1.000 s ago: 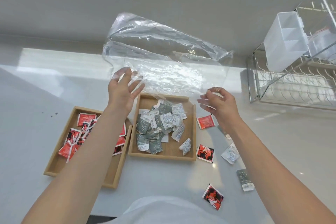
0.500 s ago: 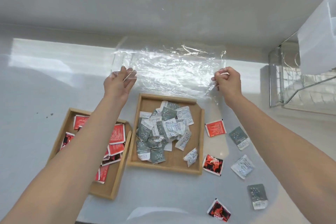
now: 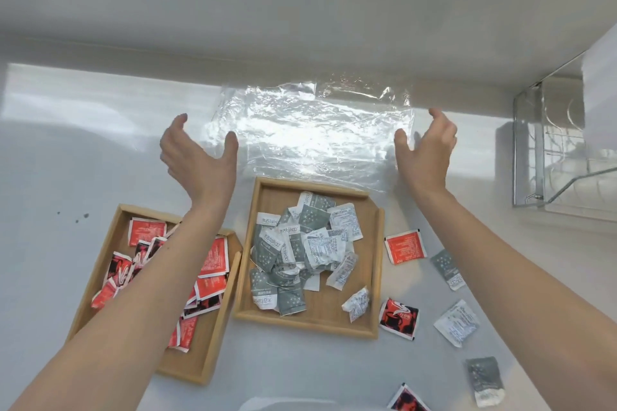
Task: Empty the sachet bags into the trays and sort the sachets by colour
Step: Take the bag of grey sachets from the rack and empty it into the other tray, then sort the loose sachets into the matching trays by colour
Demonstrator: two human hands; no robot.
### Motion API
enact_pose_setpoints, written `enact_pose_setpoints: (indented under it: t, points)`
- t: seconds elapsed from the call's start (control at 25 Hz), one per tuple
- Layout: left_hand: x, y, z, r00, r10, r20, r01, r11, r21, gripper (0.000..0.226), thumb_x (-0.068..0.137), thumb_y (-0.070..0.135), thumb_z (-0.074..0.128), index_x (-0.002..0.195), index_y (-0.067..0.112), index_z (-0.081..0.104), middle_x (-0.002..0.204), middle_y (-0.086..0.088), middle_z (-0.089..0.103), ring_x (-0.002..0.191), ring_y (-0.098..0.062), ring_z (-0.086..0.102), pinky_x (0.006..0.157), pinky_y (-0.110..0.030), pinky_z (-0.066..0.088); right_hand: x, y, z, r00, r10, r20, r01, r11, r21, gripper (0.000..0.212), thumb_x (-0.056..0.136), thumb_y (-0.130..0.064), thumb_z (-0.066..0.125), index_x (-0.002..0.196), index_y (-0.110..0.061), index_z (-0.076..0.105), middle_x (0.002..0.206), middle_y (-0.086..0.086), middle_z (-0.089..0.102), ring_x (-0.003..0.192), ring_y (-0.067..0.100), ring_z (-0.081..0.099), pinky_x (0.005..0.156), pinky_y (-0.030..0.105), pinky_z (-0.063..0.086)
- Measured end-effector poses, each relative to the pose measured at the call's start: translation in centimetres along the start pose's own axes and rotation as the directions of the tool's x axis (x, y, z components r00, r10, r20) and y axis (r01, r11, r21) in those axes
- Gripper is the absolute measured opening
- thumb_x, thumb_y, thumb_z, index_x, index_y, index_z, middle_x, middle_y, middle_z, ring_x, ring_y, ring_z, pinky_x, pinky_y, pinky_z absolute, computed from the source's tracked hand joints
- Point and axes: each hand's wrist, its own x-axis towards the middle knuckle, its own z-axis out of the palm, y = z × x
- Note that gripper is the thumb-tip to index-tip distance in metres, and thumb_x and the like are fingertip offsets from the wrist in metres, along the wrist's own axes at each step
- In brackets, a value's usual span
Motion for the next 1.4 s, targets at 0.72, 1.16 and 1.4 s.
enact_pose_setpoints:
  t: [0.72, 1.16, 1.4]
  points:
    - [5.7, 1.4, 10.7, 0.574, 0.34, 0.745, -0.76, 0.56, 0.331, 0.084, 0.078, 0.091, 0.015, 0.149, 0.052, -0.01, 0.164, -0.004, -0.016, 0.149, -0.034, -0.018, 0.116, -0.062, -0.008, 4.2, -0.6, 5.4, 0.838, -0.217, 0.5, 0.5, 0.673, -0.546, 0.077, 0.086, -0.083, 0.015, 0.153, -0.049, 0.0, 0.164, 0.019, 0.005, 0.152, 0.035, -0.004, 0.12, 0.058, -0.003]
    - [5.0, 5.2, 7.3, 0.546, 0.401, 0.735, -0.775, 0.575, 0.263, 0.068, 0.097, 0.065, 0.018, 0.156, 0.033, 0.012, 0.165, -0.014, 0.004, 0.152, -0.028, -0.001, 0.122, -0.048, -0.003, 2.7, -3.6, 2.6, 0.81, -0.272, 0.519, 0.532, 0.714, -0.456, 0.065, 0.099, -0.061, 0.022, 0.157, -0.035, 0.008, 0.165, 0.016, 0.006, 0.153, 0.031, 0.005, 0.123, 0.05, 0.004]
    - [-2.0, 5.3, 2.4, 0.507, 0.562, 0.654, -0.794, 0.6, 0.099, 0.063, 0.1, 0.05, 0.022, 0.15, 0.013, 0.036, 0.154, -0.023, 0.033, 0.142, -0.041, 0.03, 0.116, -0.052, 0.023, -4.1, -4.1, -2.5, 0.833, -0.353, 0.427, 0.53, 0.731, -0.43, 0.062, 0.102, -0.05, 0.029, 0.156, -0.019, 0.023, 0.16, 0.021, 0.023, 0.149, 0.036, 0.019, 0.12, 0.052, 0.017]
